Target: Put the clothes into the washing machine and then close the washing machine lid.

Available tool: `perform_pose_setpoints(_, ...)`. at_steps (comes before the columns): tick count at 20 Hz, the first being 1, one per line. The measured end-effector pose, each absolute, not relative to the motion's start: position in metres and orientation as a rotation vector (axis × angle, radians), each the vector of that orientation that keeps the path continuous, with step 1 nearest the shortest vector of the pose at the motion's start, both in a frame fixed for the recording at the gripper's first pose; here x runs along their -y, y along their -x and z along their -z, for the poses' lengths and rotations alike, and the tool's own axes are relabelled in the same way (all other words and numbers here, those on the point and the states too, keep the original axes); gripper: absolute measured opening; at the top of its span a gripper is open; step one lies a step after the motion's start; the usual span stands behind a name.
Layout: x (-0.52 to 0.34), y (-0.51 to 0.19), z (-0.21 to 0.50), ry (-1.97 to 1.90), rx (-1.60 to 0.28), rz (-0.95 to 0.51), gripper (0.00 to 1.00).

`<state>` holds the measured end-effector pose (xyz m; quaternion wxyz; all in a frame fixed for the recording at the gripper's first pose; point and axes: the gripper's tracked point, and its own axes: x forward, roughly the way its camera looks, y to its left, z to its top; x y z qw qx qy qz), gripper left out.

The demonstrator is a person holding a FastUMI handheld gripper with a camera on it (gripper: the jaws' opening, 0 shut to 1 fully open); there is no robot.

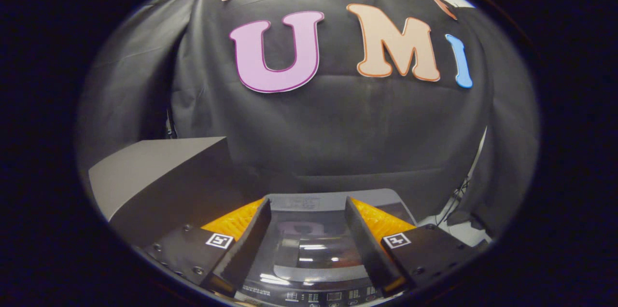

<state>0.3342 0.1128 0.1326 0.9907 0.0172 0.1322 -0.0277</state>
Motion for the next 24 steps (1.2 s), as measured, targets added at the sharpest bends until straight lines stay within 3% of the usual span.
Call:
perform_pose_setpoints(15,-0.091,-0.232,-0.167,-0.074,-0.047,-0.023,0.96)
perform_pose_setpoints(24,-0.039,-0.141,-0.149,-0.023,0.061,0.018,0.96)
